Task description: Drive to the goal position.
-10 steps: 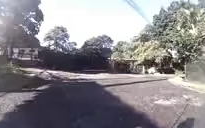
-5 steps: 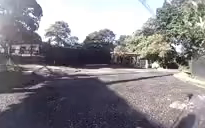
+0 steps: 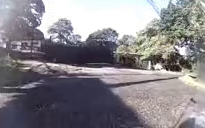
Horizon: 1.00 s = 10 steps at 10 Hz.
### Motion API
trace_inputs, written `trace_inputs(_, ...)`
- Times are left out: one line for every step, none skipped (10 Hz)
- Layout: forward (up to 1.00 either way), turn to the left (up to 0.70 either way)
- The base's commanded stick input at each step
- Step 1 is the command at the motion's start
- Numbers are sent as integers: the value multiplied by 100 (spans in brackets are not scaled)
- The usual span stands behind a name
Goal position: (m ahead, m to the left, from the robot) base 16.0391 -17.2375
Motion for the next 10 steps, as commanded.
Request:
trace_inputs(70,0)
trace_inputs(70,-14)
trace_inputs(70,-33)
trace_inputs(70,-35)
trace_inputs(70,-35)
trace_inputs(70,-35)
trace_inputs(70,-35)
trace_inputs(70,-35)
trace_inputs(70,-35)
trace_inputs(70,-35)
